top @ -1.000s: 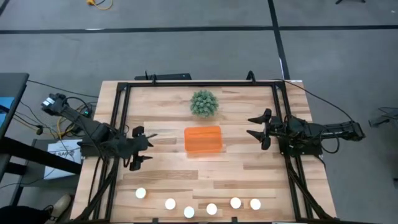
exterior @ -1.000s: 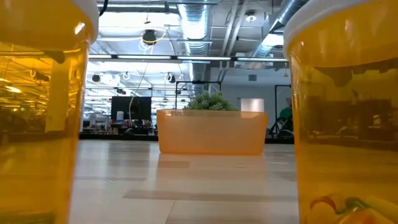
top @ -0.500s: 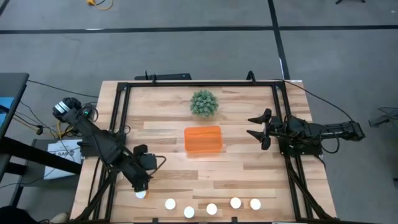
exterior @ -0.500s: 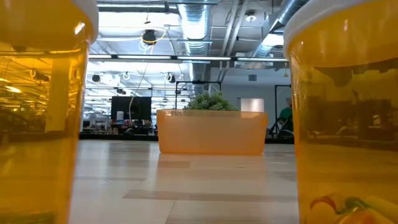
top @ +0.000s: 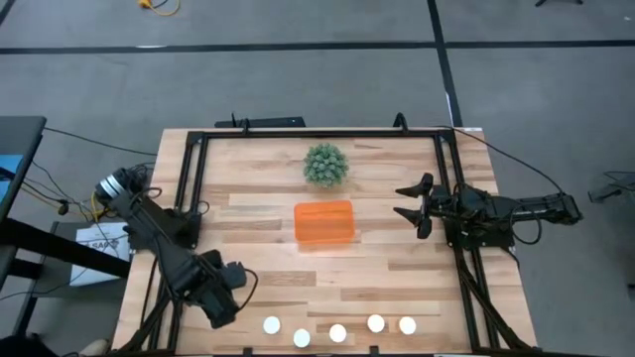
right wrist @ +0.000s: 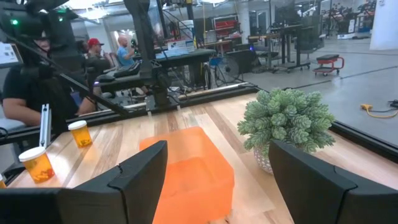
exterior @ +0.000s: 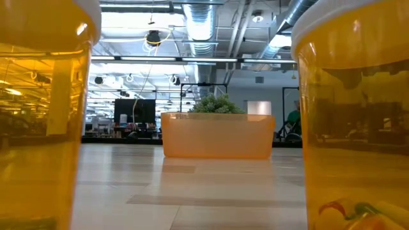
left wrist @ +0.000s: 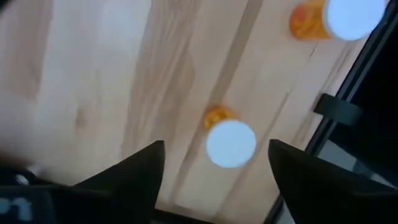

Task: Pick and place pill bottles into a basket
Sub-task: Put the orange pill bottle into the orange bin

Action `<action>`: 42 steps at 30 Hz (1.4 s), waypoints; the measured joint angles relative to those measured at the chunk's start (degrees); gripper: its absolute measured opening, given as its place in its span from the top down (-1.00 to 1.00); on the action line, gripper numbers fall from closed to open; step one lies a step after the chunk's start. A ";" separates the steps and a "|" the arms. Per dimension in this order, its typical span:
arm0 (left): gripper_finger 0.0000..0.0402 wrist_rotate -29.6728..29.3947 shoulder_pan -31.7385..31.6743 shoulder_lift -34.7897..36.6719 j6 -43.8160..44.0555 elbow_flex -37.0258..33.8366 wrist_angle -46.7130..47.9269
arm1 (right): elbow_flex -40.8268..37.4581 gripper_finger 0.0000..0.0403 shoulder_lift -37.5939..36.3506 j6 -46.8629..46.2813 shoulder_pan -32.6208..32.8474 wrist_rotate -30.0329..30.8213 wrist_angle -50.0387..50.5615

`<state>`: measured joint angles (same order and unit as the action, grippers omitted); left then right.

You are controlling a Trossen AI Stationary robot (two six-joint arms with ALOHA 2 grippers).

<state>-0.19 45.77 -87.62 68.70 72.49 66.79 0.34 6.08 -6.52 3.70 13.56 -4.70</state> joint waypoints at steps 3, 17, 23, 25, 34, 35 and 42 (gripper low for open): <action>-0.52 0.04 1.24 -0.75 4.16 0.00 -1.51 | 0.02 -0.37 0.01 0.00 0.00 0.00 -0.01; -0.68 -1.40 4.49 -5.40 9.75 0.02 -5.27 | 0.00 -0.37 0.01 -0.02 0.00 0.00 -0.01; -0.68 -4.11 5.13 -5.28 11.37 -0.60 -5.05 | 0.00 -0.37 0.01 0.00 0.00 0.00 0.04; -0.68 -4.18 5.27 -5.33 12.16 -1.69 -5.00 | 0.02 -0.37 0.01 0.00 0.00 0.00 0.01; -0.68 -1.17 6.37 -5.35 14.76 -7.56 -10.10 | 0.01 -0.37 0.01 -0.02 0.00 0.00 0.01; -0.68 -1.12 6.51 -5.34 14.98 -7.95 -10.98 | 0.01 -0.37 0.01 -0.01 0.00 0.00 0.00; -0.68 -2.44 7.07 -5.33 15.55 -10.05 -14.28 | 0.01 -0.37 0.01 -0.01 0.00 0.00 -0.01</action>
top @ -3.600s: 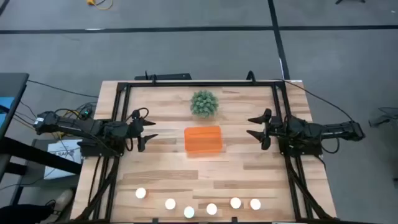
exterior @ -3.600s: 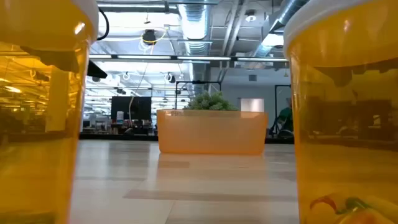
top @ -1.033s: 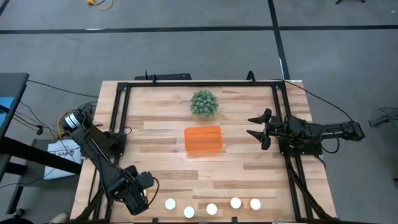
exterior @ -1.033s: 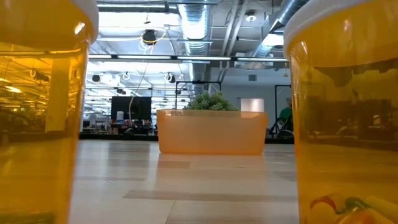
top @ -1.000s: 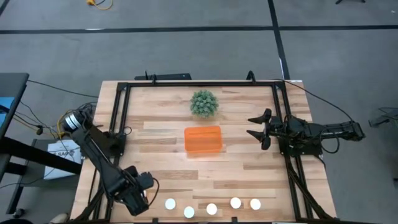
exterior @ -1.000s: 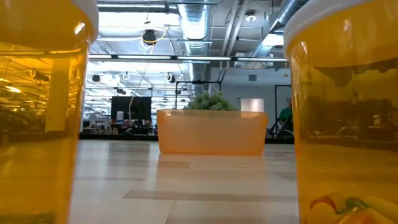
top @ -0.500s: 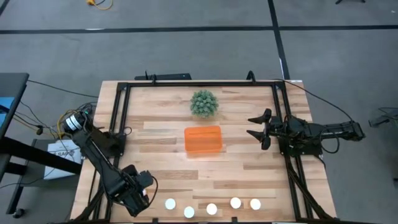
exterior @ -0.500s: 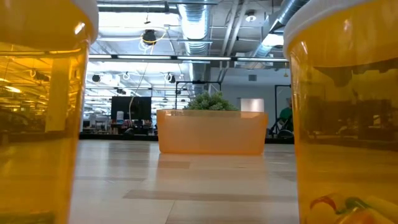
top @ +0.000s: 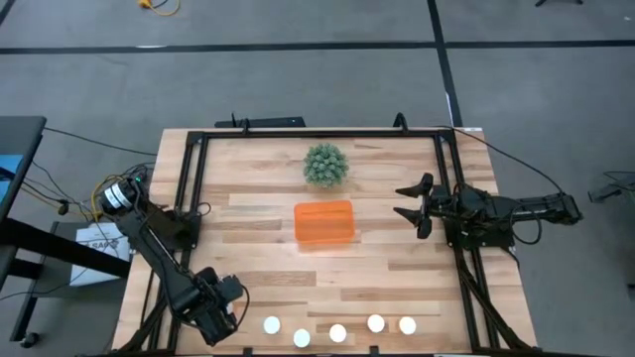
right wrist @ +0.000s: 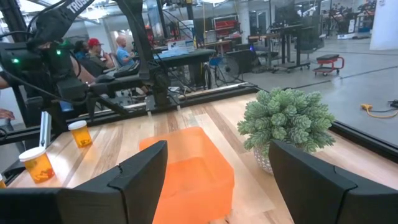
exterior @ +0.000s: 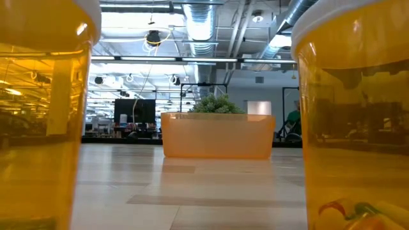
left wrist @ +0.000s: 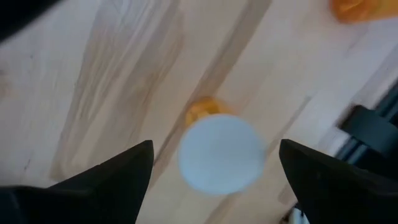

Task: Pick and place pill bottles into a basket
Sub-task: Put the orange pill bottle into the orange bin

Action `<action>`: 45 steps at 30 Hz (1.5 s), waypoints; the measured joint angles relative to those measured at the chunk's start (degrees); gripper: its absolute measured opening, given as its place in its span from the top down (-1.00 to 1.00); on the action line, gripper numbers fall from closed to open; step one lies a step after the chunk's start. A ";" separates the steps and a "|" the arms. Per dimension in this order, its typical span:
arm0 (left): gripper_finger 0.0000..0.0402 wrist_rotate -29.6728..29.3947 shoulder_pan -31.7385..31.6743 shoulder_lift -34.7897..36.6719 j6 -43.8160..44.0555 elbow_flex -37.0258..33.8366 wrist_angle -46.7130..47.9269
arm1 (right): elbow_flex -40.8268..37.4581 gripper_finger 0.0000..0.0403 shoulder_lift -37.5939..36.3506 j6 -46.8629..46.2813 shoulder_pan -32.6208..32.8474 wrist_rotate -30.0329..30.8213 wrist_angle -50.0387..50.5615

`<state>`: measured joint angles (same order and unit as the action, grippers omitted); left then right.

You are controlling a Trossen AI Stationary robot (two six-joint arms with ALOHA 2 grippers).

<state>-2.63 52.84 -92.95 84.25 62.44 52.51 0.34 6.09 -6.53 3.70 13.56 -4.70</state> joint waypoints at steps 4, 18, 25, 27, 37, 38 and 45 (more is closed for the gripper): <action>-0.68 0.24 0.00 0.00 0.44 -2.11 -1.60 | 0.02 -0.37 0.00 -0.02 0.00 0.00 0.00; -0.51 0.90 -0.02 0.00 0.44 -3.74 -3.56 | 0.02 -0.37 0.00 0.01 0.00 0.00 0.01; -0.12 -0.85 -0.22 0.00 0.11 -3.74 -3.42 | 0.01 -0.37 0.00 0.00 0.00 0.00 0.00; -0.02 -2.41 -0.60 0.00 -0.78 -3.74 -3.08 | 0.01 -0.37 0.00 -0.01 0.00 0.00 0.00; -0.06 -8.73 -6.72 0.00 -10.33 -3.74 -0.85 | 0.00 -0.37 0.00 -0.01 0.00 0.00 0.02; -0.07 -10.11 -7.52 0.00 -11.43 -3.74 -0.85 | -0.01 -0.37 0.00 -0.01 0.00 0.00 0.01; 0.04 -20.47 -13.59 0.04 -19.43 -3.74 -0.88 | 0.02 -0.37 0.00 0.01 0.00 0.00 -0.01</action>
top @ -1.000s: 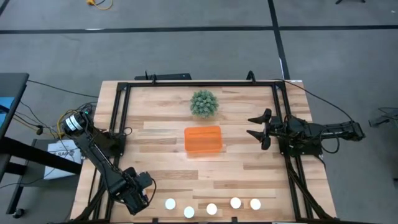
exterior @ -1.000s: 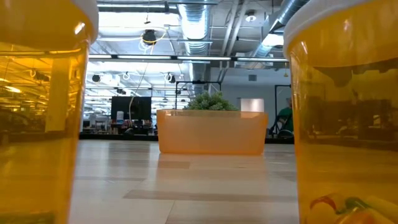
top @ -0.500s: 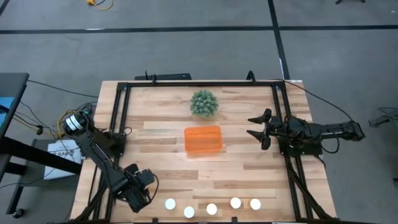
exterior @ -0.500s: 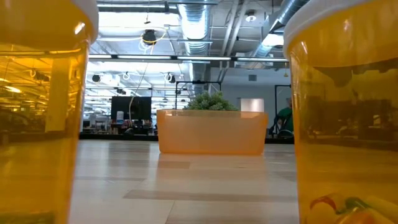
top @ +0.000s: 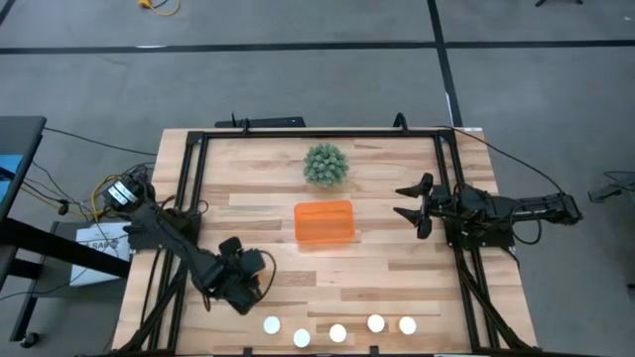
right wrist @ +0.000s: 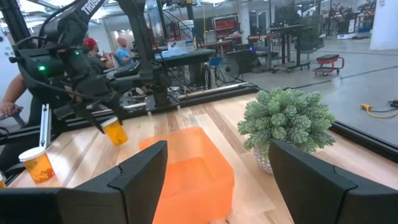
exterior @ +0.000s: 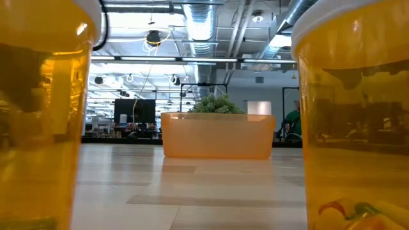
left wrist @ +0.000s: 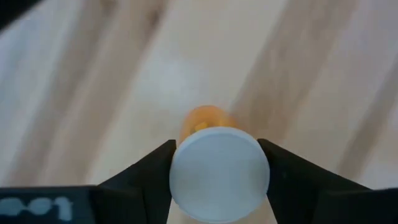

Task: Pick and place pill bottles into a basket
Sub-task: Put the orange pill bottle into the orange bin

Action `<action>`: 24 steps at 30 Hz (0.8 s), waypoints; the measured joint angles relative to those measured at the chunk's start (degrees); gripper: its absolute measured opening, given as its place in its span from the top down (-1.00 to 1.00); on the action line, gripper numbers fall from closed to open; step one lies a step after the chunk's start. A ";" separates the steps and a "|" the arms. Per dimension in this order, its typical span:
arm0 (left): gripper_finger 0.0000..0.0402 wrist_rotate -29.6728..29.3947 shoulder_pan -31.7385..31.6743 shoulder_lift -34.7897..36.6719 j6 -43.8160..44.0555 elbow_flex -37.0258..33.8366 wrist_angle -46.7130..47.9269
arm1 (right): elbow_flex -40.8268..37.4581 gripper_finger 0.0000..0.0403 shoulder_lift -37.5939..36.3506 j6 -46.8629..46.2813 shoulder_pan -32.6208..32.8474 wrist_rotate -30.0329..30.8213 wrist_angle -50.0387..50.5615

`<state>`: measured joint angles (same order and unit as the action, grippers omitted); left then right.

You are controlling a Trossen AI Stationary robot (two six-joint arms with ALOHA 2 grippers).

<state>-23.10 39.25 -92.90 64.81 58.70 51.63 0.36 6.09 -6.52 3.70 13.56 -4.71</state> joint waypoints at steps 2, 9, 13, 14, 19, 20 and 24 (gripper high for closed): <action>0.06 -3.48 -1.61 0.00 -1.95 0.00 -0.03 | -0.01 -0.37 0.00 -0.02 0.00 0.00 0.00; -0.04 -11.88 -6.56 0.02 -7.02 0.02 -0.20 | 0.00 -0.37 0.00 -0.02 0.00 0.00 0.00; -0.01 -17.49 -8.63 0.40 -9.34 0.02 -1.46 | -0.01 -0.37 0.00 -0.01 0.00 0.00 0.00; 0.01 -18.89 -9.18 0.72 -10.21 0.02 -1.97 | -0.02 -0.37 0.00 -0.02 0.00 0.00 0.00; 0.03 -26.18 -11.50 3.17 -13.96 0.02 -3.53 | 0.00 -0.37 0.00 -0.02 0.00 0.00 0.00; 0.02 -26.99 -12.06 3.73 -14.84 0.03 -3.73 | 0.00 -0.37 0.00 -0.02 0.00 0.00 0.00; -0.02 -27.92 -14.53 5.30 -20.83 0.04 -6.75 | -0.02 -0.37 -0.02 -0.02 0.00 0.00 0.02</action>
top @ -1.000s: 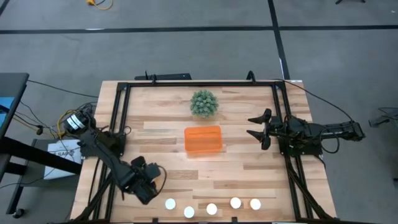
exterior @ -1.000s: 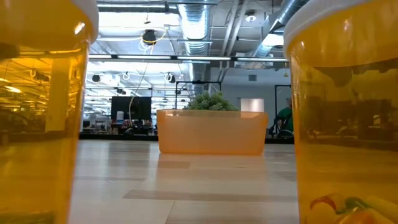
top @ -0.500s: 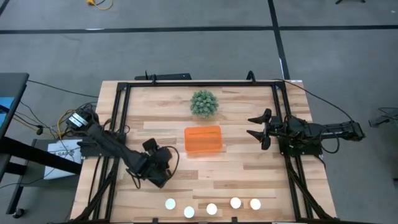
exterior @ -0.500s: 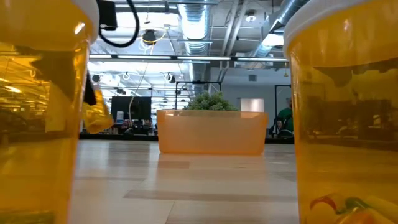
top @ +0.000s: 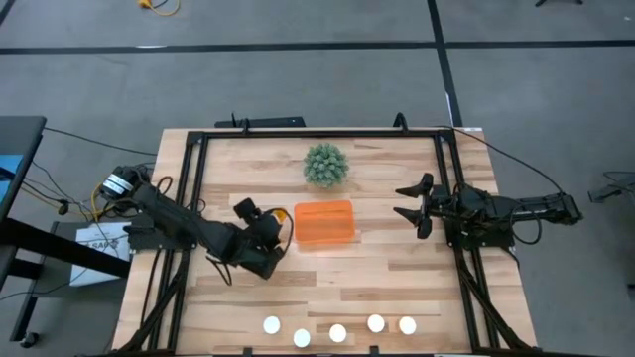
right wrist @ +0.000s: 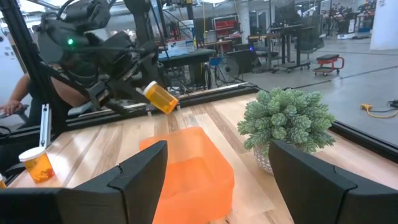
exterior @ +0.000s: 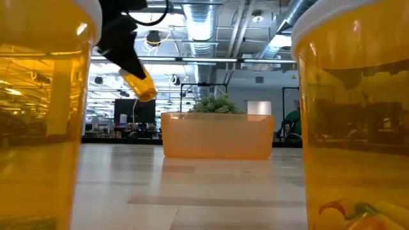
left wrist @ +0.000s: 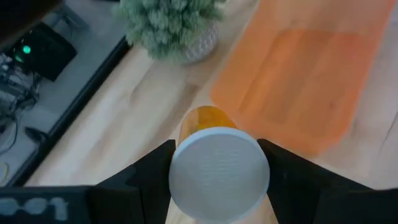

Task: Pick and place pill bottles into a basket
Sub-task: Put the orange pill bottle into the orange bin

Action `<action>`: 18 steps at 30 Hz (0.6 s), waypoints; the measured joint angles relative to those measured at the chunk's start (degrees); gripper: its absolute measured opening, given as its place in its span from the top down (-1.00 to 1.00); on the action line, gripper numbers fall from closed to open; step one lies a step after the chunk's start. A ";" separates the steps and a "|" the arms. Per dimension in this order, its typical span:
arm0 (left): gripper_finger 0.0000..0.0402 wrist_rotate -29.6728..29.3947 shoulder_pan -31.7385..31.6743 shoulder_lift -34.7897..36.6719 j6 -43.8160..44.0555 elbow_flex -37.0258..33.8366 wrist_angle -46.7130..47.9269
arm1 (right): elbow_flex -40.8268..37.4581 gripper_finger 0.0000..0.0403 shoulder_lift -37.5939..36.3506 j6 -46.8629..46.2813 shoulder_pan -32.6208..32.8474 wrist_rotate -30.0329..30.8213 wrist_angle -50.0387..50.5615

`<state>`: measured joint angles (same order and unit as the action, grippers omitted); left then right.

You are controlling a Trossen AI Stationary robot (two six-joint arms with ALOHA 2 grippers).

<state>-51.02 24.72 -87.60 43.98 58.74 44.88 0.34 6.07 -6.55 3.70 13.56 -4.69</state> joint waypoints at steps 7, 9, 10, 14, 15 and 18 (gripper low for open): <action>0.01 7.15 -6.58 -0.14 -20.52 0.00 -17.95 | 0.02 -0.37 0.00 0.01 0.00 0.00 -0.02; 0.01 8.78 -8.43 -0.14 -24.14 0.02 -20.50 | 0.02 -0.37 0.01 0.01 0.00 0.00 0.00; 0.01 9.85 -9.35 -0.14 -25.18 0.04 -20.82 | 0.01 -0.37 0.02 0.00 0.00 0.00 -0.02; 0.00 16.82 -13.14 -0.16 -26.89 0.04 -20.45 | 0.02 -0.37 0.02 0.01 0.00 0.00 -0.02; 0.01 18.78 -14.05 -0.34 -27.42 0.04 -20.72 | 0.01 -0.37 0.01 0.01 0.00 0.00 0.00; 0.01 24.06 -16.36 -0.69 -29.19 0.02 -21.28 | 0.00 -0.37 0.00 0.01 0.00 0.00 -0.03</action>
<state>-26.96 8.36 -88.29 14.79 58.76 23.60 0.34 6.07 -6.54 3.70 13.56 -4.72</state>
